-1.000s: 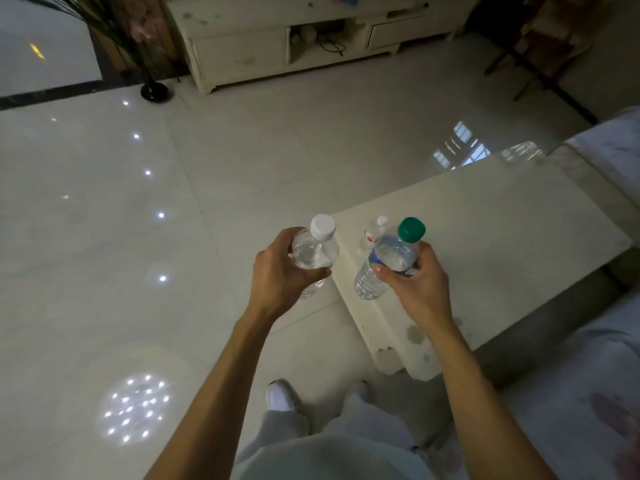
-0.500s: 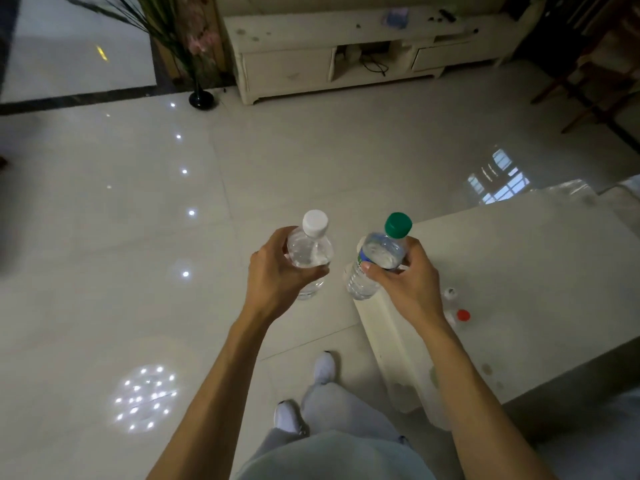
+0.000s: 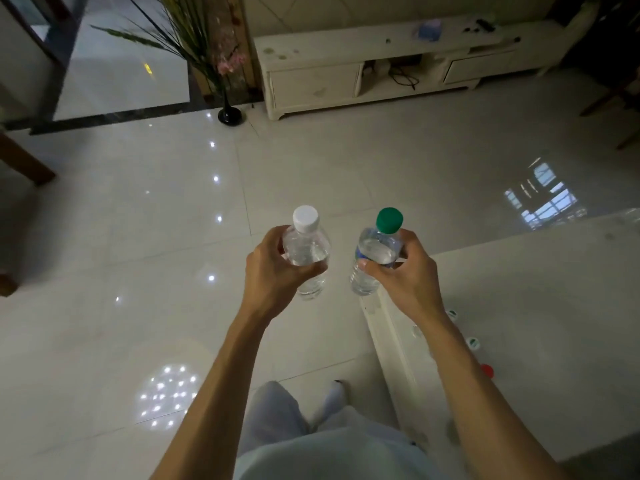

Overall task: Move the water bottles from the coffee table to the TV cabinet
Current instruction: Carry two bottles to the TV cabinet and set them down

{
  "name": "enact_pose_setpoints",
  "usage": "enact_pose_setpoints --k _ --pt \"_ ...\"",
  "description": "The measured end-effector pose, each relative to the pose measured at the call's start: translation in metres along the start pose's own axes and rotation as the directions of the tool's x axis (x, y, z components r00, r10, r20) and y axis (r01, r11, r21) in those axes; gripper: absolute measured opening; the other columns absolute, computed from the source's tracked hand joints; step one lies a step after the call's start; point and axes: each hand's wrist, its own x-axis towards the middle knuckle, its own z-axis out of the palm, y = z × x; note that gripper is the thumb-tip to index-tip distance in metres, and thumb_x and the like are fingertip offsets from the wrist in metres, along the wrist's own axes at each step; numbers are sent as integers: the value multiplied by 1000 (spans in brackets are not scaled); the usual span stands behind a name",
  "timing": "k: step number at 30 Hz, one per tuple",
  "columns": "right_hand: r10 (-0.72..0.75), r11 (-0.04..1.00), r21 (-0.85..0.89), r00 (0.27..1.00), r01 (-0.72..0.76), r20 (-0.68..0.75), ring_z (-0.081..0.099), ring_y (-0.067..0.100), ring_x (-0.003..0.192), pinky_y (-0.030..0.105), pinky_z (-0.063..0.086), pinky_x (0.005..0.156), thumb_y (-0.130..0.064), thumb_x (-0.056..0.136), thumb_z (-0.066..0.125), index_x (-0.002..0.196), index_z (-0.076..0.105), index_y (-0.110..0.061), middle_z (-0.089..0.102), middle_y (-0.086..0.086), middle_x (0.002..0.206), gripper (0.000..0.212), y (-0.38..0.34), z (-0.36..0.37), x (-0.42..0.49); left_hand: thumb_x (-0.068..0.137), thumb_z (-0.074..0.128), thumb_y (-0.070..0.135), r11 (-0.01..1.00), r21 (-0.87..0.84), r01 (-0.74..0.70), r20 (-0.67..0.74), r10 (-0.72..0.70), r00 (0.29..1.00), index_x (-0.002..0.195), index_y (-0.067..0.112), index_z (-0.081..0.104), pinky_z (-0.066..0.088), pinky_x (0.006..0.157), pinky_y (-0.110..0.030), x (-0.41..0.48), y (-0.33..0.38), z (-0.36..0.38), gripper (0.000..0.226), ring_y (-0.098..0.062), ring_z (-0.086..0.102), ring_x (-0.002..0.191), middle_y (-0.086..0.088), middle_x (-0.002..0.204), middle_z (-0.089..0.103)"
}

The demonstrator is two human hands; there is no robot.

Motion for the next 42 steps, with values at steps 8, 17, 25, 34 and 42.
enact_pose_setpoints --k 8,17,25,34,42 --pt "26 1000 -15 999 -25 24 63 12 98 21 51 81 -38 71 82 129 50 -24 58 -17 108 67 -7 21 53 61 86 37 1000 -19 22 39 -22 999 124 20 55 53 92 -39 54 -2 3 72 -15 62 105 4 117 65" --pt "87 996 -2 996 -87 -22 62 6 91 11 47 74 -34 71 83 126 51 -22 60 -17 105 64 -35 78 121 62 84 41 1000 24 -7 71 5 997 125 21 53 53 91 -37 151 -17 -27 73 -17 62 105 3 119 64" --pt "129 992 25 988 -127 -89 64 9 95 20 51 80 -33 70 84 128 52 -22 63 -10 111 67 -65 101 178 60 86 40 999 21 -40 104 37 994 122 24 54 53 88 -34 229 -9 -48 72 -14 62 102 6 115 65" --pt "145 989 20 983 -144 -111 65 5 91 6 48 65 -36 68 85 122 54 -25 66 -14 104 63 -59 94 244 57 87 40 1000 14 0 101 -1 995 117 25 58 55 85 -36 294 2 -22 68 -11 63 96 10 104 67" --pt "103 995 9 992 -103 -71 66 9 90 16 50 71 -39 68 85 122 54 -25 66 -11 105 64 -43 65 328 59 87 38 999 49 -4 68 1 998 118 24 57 53 84 -30 355 42 26 68 -11 63 97 9 107 67"
